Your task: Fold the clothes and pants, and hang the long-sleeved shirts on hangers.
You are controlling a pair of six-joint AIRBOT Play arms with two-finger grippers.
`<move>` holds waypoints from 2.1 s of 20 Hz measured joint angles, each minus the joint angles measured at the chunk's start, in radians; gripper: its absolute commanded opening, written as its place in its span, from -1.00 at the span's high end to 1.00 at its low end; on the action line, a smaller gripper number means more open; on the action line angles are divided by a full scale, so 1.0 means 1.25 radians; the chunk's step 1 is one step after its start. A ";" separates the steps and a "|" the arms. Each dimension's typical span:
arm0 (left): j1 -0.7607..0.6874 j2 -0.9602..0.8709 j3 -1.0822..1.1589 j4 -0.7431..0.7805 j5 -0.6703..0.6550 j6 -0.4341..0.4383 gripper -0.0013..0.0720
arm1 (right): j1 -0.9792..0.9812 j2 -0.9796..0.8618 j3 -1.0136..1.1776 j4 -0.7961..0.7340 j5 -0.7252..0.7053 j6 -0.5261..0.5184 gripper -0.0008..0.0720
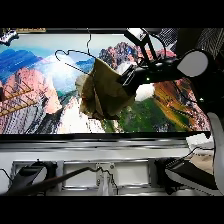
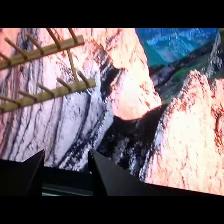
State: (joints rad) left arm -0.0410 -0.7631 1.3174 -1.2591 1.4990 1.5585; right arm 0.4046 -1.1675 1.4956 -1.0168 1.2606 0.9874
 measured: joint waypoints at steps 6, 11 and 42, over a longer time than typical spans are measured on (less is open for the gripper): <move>-0.117 0.068 -0.113 0.021 -0.075 -0.138 0.11 | 0.000 0.054 0.000 -0.006 0.020 0.022 0.93; -0.145 0.217 -0.386 -0.026 -0.266 -0.299 0.11 | 0.000 0.078 0.000 -0.007 0.025 0.036 0.93; -0.374 -0.239 -0.586 -0.920 -0.985 0.112 -0.73 | 0.000 0.084 0.000 0.000 0.071 0.077 0.93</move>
State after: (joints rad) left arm -0.5079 -1.0615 0.5846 -2.4084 0.2676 1.6985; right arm 0.4049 -1.0626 1.4956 -1.0172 1.3491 1.0836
